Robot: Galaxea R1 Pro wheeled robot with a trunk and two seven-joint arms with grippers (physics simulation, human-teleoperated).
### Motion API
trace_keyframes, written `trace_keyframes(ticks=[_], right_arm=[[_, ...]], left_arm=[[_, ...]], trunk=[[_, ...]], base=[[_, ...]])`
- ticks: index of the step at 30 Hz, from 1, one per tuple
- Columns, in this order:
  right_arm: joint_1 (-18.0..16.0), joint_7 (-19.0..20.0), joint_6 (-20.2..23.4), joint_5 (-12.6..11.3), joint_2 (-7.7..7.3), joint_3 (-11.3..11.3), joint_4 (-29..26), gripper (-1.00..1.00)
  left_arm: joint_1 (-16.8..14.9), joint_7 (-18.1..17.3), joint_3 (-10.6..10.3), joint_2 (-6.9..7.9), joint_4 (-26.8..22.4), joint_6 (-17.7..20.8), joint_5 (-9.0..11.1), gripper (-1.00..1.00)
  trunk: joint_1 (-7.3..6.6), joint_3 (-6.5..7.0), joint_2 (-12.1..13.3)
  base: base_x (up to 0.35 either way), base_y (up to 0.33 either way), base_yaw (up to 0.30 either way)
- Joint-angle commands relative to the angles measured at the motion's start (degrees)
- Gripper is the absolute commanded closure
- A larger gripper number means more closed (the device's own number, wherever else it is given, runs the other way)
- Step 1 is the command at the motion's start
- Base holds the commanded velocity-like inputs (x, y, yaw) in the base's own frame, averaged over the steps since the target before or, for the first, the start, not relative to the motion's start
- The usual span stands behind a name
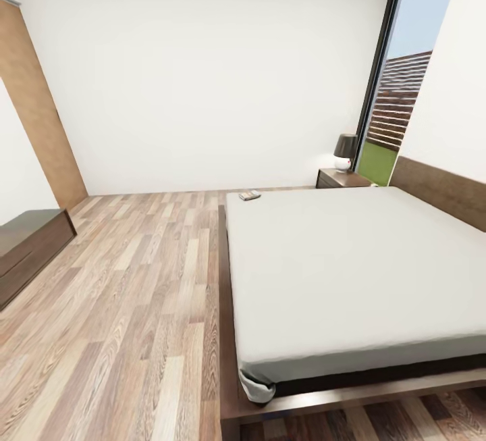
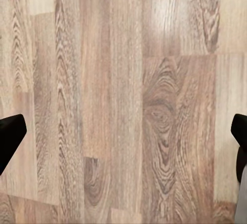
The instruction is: In the bedroom, move the book from the bed onto either nightstand, and place the two sandals side by side next to the bed.
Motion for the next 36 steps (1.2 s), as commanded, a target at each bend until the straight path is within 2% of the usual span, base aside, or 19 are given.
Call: trace_keyframes(ticks=[1,25,33,36], right_arm=[[-0.1,0.2,0.1,0.0,-0.02,0.2,0.1,-1.00],[-0.1,0.2,0.1,0.0,-0.02,0.2,0.1,-1.00],[-0.1,0.2,0.1,0.0,-0.02,0.2,0.1,-1.00],[-0.1,0.2,0.1,0.0,-0.02,0.2,0.1,-1.00]], left_arm=[[0.0,0.2,-0.5,0.01,0.0,-0.2,0.5,-1.00],[0.1,0.1,-0.6,-0.08,0.0,-0.3,0.4,-1.00],[0.1,0.0,-0.6,-0.51,0.0,-0.4,0.4,-1.00],[0.1,0.0,-0.6,-1.14,0.0,-0.3,0.4,-1.00]], trunk=[[-0.23,0.13,0.4],[-5.50,4.44,10.0],[-5.50,4.44,10.0],[-6.16,4.98,11.2]], base=[[0.000,0.000,0.000],[0.000,0.000,0.000],[0.000,0.000,0.000],[0.000,0.000,0.000]])
